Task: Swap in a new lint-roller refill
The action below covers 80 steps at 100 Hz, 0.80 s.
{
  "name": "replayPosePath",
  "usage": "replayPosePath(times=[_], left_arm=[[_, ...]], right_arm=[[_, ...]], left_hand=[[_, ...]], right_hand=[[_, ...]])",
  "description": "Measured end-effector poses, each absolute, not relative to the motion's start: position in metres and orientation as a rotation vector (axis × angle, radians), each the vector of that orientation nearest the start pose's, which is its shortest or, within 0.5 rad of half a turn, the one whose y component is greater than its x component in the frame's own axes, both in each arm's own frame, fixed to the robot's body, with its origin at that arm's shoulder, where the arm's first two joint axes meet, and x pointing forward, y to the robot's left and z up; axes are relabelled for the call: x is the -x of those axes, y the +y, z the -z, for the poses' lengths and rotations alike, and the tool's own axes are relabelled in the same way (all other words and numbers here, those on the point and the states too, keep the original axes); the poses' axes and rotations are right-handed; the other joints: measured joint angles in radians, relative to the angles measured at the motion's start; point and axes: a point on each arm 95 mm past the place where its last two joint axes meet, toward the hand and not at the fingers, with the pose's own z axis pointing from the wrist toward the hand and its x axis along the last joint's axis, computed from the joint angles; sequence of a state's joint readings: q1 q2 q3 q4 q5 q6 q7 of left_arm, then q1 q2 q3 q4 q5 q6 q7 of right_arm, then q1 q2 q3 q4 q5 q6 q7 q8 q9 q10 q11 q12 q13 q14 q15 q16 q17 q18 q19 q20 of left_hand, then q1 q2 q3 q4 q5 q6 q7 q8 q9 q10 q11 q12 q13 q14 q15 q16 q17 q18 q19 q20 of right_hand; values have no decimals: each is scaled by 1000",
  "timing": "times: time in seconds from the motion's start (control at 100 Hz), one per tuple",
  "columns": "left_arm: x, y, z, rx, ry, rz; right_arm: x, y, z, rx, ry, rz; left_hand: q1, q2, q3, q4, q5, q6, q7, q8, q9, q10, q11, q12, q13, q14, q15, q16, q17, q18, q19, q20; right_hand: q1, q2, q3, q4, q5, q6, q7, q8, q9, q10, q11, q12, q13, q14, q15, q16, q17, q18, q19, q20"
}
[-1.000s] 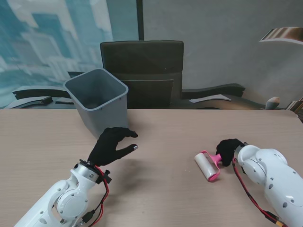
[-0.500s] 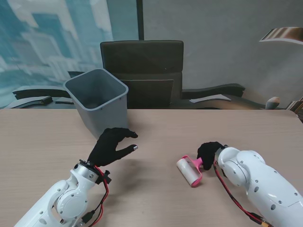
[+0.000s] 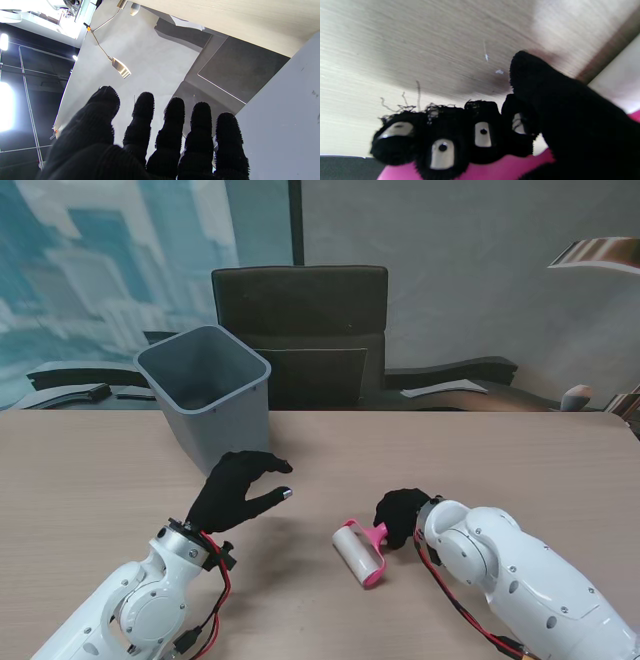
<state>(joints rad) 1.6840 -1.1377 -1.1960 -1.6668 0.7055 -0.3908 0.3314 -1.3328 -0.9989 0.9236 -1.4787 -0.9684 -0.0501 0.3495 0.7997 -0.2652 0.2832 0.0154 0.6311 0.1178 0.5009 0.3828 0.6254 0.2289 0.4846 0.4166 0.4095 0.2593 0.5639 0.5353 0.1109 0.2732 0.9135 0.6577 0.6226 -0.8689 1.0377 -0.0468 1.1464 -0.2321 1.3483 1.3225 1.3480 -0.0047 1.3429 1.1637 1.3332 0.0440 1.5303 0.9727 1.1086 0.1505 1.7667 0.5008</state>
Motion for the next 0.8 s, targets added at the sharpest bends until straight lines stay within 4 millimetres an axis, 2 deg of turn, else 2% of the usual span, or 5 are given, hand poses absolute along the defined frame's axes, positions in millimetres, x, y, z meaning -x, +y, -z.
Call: replayPosePath(times=[0.12,0.57,0.8], left_arm=[[-350,-43,305,1182,1173,2218],[-349,-44,306,1187,1171,2222],[-350,-43,306,1185,1169,2211]], right_arm=[[-418,19,364,-1185,2052,-1125],[-415,-61,360,-1155,1895,-824],[-415,-85,357,-1164,1823,-744]], left_hand=[[0,0,0,0,0,0,0,0,0,0,0,0,0,0,0,0,0,0,0,0],[0,0,0,0,0,0,0,0,0,0,0,0,0,0,0,0,0,0,0,0],[0,0,0,0,0,0,5,0,0,0,0,0,0,0,0,0,0,0,0,0]], right_hand=[[0,0,0,0,0,0,0,0,0,0,0,0,0,0,0,0,0,0,0,0],[0,1,0,0,0,0,0,4,0,0,0,0,-1,0,1,-2,0,0,-21,-11],[0,2,0,0,0,1,0,6,0,0,0,1,-2,0,1,-3,0,0,-27,-13]])
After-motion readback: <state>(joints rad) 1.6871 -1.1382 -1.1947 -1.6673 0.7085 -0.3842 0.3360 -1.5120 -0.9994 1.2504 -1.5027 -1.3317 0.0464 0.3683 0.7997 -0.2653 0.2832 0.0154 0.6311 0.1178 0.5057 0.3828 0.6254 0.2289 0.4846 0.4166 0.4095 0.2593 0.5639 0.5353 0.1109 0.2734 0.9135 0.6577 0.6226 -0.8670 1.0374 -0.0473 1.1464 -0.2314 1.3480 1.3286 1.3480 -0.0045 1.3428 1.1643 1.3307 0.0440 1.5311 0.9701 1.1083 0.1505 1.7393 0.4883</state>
